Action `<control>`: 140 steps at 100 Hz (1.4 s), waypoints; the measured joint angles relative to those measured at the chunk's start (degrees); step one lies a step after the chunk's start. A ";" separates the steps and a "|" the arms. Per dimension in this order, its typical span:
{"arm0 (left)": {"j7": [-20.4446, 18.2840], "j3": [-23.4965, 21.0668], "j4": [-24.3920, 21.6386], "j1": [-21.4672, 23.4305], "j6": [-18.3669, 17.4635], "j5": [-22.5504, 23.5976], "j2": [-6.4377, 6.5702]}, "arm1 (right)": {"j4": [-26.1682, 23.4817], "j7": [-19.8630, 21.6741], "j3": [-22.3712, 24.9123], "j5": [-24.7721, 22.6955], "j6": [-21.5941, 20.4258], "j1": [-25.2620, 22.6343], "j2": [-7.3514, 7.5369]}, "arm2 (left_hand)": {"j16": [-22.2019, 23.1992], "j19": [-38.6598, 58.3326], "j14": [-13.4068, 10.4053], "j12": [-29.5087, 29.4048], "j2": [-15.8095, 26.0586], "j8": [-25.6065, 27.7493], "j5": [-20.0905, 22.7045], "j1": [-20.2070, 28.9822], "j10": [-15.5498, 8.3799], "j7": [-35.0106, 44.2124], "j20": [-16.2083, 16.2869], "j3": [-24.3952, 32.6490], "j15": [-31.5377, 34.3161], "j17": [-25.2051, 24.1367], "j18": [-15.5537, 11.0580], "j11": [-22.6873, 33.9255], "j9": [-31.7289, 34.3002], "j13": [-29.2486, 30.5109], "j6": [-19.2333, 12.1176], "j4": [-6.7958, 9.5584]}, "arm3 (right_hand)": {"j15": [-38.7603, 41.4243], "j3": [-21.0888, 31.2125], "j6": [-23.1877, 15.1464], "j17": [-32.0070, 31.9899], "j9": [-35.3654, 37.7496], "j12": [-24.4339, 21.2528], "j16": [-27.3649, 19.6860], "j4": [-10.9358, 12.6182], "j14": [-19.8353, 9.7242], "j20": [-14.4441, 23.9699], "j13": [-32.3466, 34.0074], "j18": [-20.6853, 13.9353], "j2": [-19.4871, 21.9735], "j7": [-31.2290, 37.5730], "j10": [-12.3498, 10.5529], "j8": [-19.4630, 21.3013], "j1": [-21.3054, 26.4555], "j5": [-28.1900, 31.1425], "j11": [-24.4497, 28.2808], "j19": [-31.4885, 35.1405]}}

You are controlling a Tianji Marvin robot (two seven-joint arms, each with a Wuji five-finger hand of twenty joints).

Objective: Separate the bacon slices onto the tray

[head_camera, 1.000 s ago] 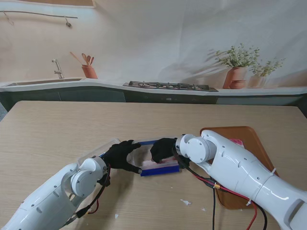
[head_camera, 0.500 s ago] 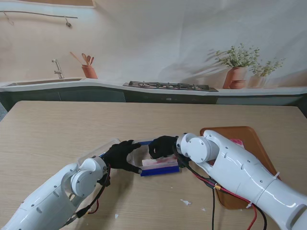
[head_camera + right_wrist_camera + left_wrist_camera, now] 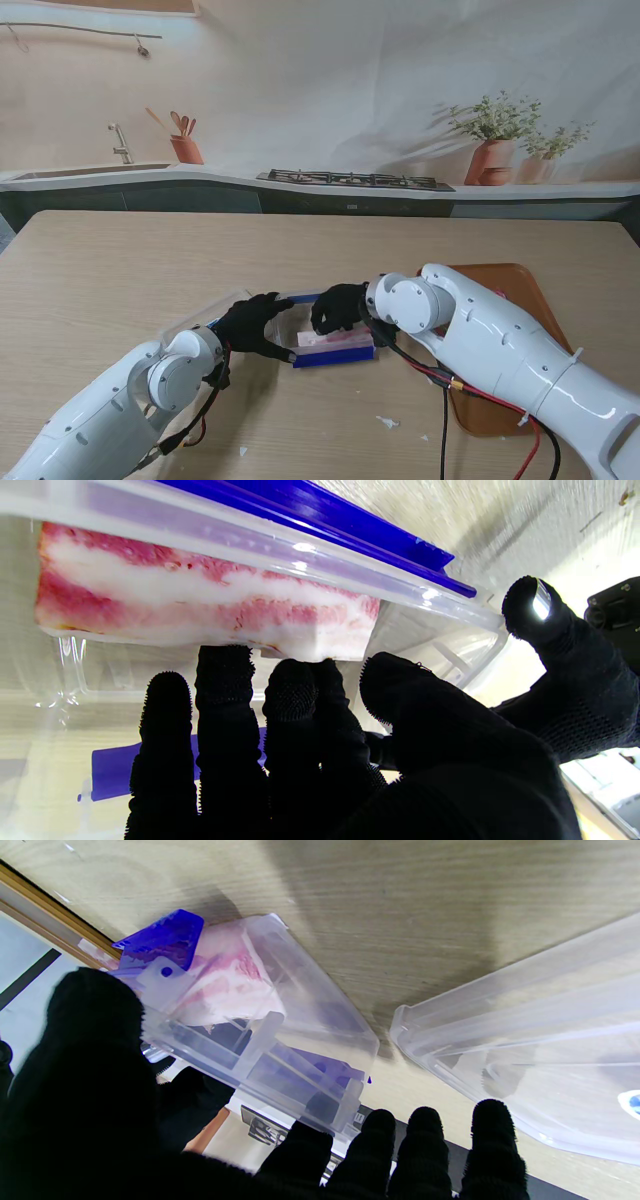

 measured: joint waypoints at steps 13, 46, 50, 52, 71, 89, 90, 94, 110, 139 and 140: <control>-0.02 0.00 0.00 0.00 -0.01 -0.01 0.00 | -0.11 0.85 -0.39 0.14 -0.02 0.48 0.25 | 0.00 0.00 0.00 0.00 0.00 0.00 0.00 0.00 0.00 0.00 0.00 0.02 0.00 0.00 0.00 0.00 0.00 0.00 0.00 0.00 | 0.06 0.53 0.04 0.00 0.00 0.97 0.11 0.00 -0.01 -0.46 0.01 0.02 -0.56 -0.96 -0.53 -0.06 -1.17 -0.05 0.24 0.00; -0.02 -0.03 -0.02 0.02 -0.02 0.02 0.00 | -0.63 2.45 -1.97 -0.87 0.01 1.65 0.84 | 0.00 0.00 0.00 0.00 -0.01 0.00 0.00 0.00 0.00 0.00 0.00 0.10 0.00 0.00 0.00 0.00 0.00 0.00 -0.01 0.00 | 0.79 5.46 -3.60 1.19 0.29 3.27 0.12 -2.24 -2.14 -0.94 2.14 0.03 -9.10 11.88 -3.00 2.12 -1.25 1.69 0.42 0.51; -0.02 -0.04 -0.02 0.02 -0.02 0.02 0.00 | -0.69 2.70 -2.18 -1.27 0.01 1.62 0.95 | 0.00 0.00 0.00 0.00 -0.01 0.00 0.00 0.00 0.00 0.00 0.00 0.10 0.00 0.00 0.00 0.00 0.00 0.00 -0.01 0.00 | 0.79 6.20 -4.14 1.46 0.49 4.21 0.12 -3.34 -2.21 -1.15 2.17 0.03 -9.55 14.75 -3.53 2.84 -1.03 2.08 2.06 0.81; -0.02 -0.04 -0.02 0.02 -0.02 0.02 0.00 | -0.70 2.76 -2.25 -1.48 0.01 1.58 0.99 | 0.00 0.00 0.00 0.00 -0.01 0.00 0.00 0.00 0.00 0.00 0.00 0.11 0.00 0.00 0.00 0.00 0.00 0.00 -0.01 0.00 | 0.79 6.90 -4.15 1.46 0.54 4.24 0.12 -3.33 -2.22 -1.19 2.17 0.03 -9.55 15.61 -3.53 3.27 -0.99 2.08 2.26 0.85; -0.01 -0.02 -0.01 0.01 -0.05 0.03 0.00 | -0.73 2.97 -2.53 -1.84 0.04 1.46 1.27 | 0.00 -0.01 0.00 0.00 -0.02 0.00 0.00 0.01 0.00 0.00 0.00 0.10 0.00 0.00 0.00 0.00 0.00 0.00 -0.02 0.00 | 0.84 8.69 -4.74 1.46 0.33 3.94 0.12 -3.33 -2.72 -1.76 2.17 0.03 -9.55 17.98 -4.10 4.02 -0.10 1.53 2.11 0.97; -0.02 -0.01 0.00 0.01 -0.08 0.03 0.01 | -0.41 2.72 -3.47 -2.09 -0.95 2.05 1.32 | 0.00 -0.01 0.00 0.00 -0.04 0.00 -0.01 0.01 0.00 0.00 0.01 0.11 0.00 0.00 0.00 0.00 0.00 0.00 -0.02 0.00 | 1.47 9.17 -9.19 0.68 -0.83 4.69 0.73 -4.36 -3.35 -1.79 2.17 -0.06 -10.16 22.60 -4.86 -1.26 0.97 1.28 2.21 0.98; -0.02 -0.01 0.00 0.01 -0.08 0.03 0.01 | -0.37 2.64 -3.57 -2.19 -1.08 2.10 1.32 | 0.00 -0.01 0.00 0.00 -0.04 0.00 -0.01 0.01 0.00 0.00 0.01 0.11 0.00 0.00 0.00 0.00 0.00 0.00 -0.02 0.00 | 1.47 9.17 -9.53 0.60 -1.28 4.69 0.73 -4.41 -3.35 -1.79 2.14 -0.08 -10.19 22.68 -4.91 -1.56 0.97 1.42 2.22 0.98; -0.02 -0.01 0.00 0.01 -0.08 0.04 0.01 | -0.12 2.13 -4.12 -2.80 -1.84 2.42 1.32 | 0.00 -0.01 0.00 0.00 -0.05 0.00 -0.01 0.01 0.00 -0.01 0.01 0.11 0.00 0.00 0.00 0.00 0.00 0.00 -0.02 0.00 | 1.47 9.17 -10.65 -0.03 -2.91 4.69 0.74 -5.56 -3.38 -1.80 1.13 -0.13 -10.24 22.81 -5.02 -2.20 0.97 2.06 2.06 0.98; -0.07 -0.06 -0.04 0.03 -0.08 0.07 0.01 | 0.88 -0.38 -5.43 -5.33 -4.17 3.17 1.02 | 0.00 -0.01 0.00 0.00 -0.05 0.00 -0.01 0.01 0.00 0.00 0.00 0.15 0.00 0.00 0.00 0.01 0.00 0.00 -0.10 0.00 | -0.42 8.48 -13.94 -1.57 -8.18 1.40 0.72 -5.62 -3.41 -1.87 -2.11 -0.92 -13.06 23.27 -5.47 -3.01 1.15 4.81 -3.41 0.98; -0.15 -0.07 -0.04 0.02 -0.09 0.01 0.01 | 1.86 -6.83 -2.94 -11.68 -9.63 0.23 0.62 | 0.00 -0.01 0.00 0.00 -0.05 0.00 -0.01 0.01 0.00 -0.01 0.01 0.29 0.00 0.00 0.00 0.03 0.00 0.00 -0.13 0.00 | -7.86 8.86 -14.18 1.53 11.62 -23.11 -3.91 -5.62 -4.18 -1.89 6.65 -1.47 -13.96 24.71 -5.22 -2.77 1.79 6.22 -18.57 2.34; -0.15 -0.07 -0.04 0.02 -0.09 0.01 0.01 | 1.93 -6.90 -2.90 -11.53 -9.65 0.17 0.61 | 0.00 -0.01 0.00 0.00 -0.05 -0.01 -0.01 0.01 0.00 -0.01 0.00 0.29 0.00 0.00 0.00 0.03 0.00 0.00 -0.13 0.00 | -7.85 8.89 -14.09 1.69 12.23 -23.12 -3.92 -5.63 -4.19 -1.89 7.21 -1.47 -13.96 24.72 -4.97 -2.53 1.79 6.22 -18.39 2.52</control>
